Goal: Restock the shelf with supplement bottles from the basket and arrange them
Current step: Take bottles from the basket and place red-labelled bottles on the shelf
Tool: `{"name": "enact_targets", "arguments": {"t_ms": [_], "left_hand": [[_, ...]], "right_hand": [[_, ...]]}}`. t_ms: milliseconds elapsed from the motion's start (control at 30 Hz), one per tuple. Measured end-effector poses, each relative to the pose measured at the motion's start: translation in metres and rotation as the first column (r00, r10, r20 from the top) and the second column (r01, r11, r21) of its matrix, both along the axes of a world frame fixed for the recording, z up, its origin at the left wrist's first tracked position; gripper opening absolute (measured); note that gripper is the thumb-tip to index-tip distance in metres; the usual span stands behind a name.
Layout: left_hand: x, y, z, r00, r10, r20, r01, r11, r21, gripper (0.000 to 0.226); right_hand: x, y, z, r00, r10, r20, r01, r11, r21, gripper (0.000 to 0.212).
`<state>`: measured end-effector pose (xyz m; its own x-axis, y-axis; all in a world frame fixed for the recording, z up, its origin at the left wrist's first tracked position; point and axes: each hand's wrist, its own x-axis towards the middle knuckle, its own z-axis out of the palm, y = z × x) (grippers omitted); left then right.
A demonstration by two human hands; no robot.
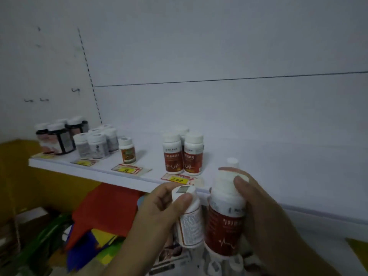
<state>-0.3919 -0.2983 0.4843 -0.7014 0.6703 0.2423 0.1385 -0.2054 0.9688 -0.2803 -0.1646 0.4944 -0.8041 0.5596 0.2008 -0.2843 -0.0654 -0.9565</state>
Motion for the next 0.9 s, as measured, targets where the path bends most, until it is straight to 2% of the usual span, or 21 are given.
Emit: {"name": "enact_targets", "arguments": {"t_ms": [67, 167, 267, 333, 433, 500, 567, 700, 767, 833, 900], "left_hand": [[-0.02, -0.004, 0.024, 0.998, 0.027, -0.062, -0.025, 0.999, 0.034, 0.03], [-0.059, -0.008, 0.058, 0.978, 0.086, -0.189, -0.074, 0.995, 0.071, 0.041], [-0.103, -0.008, 0.085, 0.954, 0.139, -0.266, -0.107, 0.985, 0.133, 0.045], [-0.128, -0.004, 0.096, 0.951, 0.133, -0.279, -0.091, 0.983, 0.158, 0.039], [-0.161, 0.003, 0.104, 0.957, 0.063, -0.282, -0.03, 0.992, 0.122, 0.035], [-0.184, 0.008, 0.105, 0.96, 0.013, -0.28, 0.006, 0.998, 0.07, 0.039], [-0.209, 0.011, 0.104, 0.959, -0.02, -0.283, 0.023, 1.0, 0.008, 0.045], [-0.253, 0.016, 0.102, 0.95, -0.077, -0.303, 0.053, 0.995, -0.085, 0.059], [-0.267, 0.018, 0.101, 0.929, -0.089, -0.359, 0.033, 0.987, -0.159, 0.054], [-0.276, 0.025, 0.1, 0.849, -0.092, -0.521, -0.048, 0.968, -0.248, 0.041], [-0.281, 0.034, 0.1, 0.701, -0.112, -0.704, -0.17, 0.933, -0.318, 0.037]], "right_hand": [[-0.009, 0.002, 0.031, 0.993, -0.048, -0.107, 0.061, 0.991, 0.123, 0.035], [-0.039, 0.023, 0.08, 0.956, -0.185, -0.227, 0.246, 0.927, 0.284, 0.038], [-0.09, 0.055, 0.12, 0.901, -0.365, -0.234, 0.428, 0.832, 0.352, 0.032], [-0.123, 0.078, 0.13, 0.878, -0.45, -0.162, 0.473, 0.768, 0.431, 0.028], [-0.157, 0.111, 0.121, 0.858, -0.491, 0.151, 0.343, 0.767, 0.542, 0.031], [-0.171, 0.122, 0.105, 0.825, -0.446, 0.348, 0.212, 0.814, 0.54, 0.025], [-0.179, 0.127, 0.09, 0.786, -0.401, 0.471, 0.127, 0.85, 0.512, 0.023], [-0.185, 0.13, 0.077, 0.75, -0.378, 0.542, 0.086, 0.869, 0.487, 0.023], [-0.185, 0.128, 0.078, 0.737, -0.389, 0.553, 0.086, 0.865, 0.494, 0.024], [-0.185, 0.125, 0.082, 0.712, -0.411, 0.568, 0.072, 0.848, 0.524, 0.027], [-0.184, 0.123, 0.085, 0.686, -0.439, 0.58, 0.052, 0.825, 0.562, 0.028]]}}
